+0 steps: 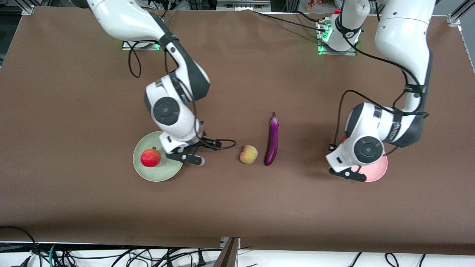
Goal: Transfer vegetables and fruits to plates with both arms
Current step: 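Release the apple with the right gripper while the left gripper lifts the chili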
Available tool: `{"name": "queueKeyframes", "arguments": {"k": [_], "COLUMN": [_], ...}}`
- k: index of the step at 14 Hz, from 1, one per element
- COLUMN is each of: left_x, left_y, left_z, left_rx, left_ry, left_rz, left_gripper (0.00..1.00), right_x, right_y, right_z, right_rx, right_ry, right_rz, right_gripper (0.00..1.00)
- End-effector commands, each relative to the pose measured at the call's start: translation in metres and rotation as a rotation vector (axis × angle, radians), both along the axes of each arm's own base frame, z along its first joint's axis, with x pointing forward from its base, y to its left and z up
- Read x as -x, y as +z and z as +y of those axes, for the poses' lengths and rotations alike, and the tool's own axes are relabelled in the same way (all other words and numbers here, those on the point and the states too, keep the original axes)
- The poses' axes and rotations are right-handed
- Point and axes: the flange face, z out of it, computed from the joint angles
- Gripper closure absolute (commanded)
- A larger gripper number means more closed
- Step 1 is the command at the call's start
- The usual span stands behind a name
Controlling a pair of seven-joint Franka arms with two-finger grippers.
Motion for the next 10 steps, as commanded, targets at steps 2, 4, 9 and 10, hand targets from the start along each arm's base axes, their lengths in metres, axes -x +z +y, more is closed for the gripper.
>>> {"name": "queueKeyframes", "arguments": {"k": [2,4,9,10], "left_x": [-0.013,-0.011,-0.007,-0.004], "left_y": [-0.025,-0.037,-0.024,-0.017], "left_z": [0.061,0.071,0.038,0.026], "left_rx": [0.047,0.063,0.097,0.132], "left_ry": [-0.155,-0.177,-0.183,-0.168], "left_rz": [0.0,0.012,0.029,0.045], "left_gripper": [0.71,0.39,0.0,0.0], "right_x": [0.021,0.028,0.028,0.025], "right_y": [-0.031,-0.049,-0.075,-0.081], "right_z": [0.067,0.092,0.117,0.114], "right_rx": [-0.062,-0.108,-0.182,-0.179], "right_ry": [-0.137,-0.183,-0.199,-0.199], "right_rz": [-0.055,-0.095,-0.173,-0.188], "right_gripper": [0.01,0.01,0.0,0.01]}}
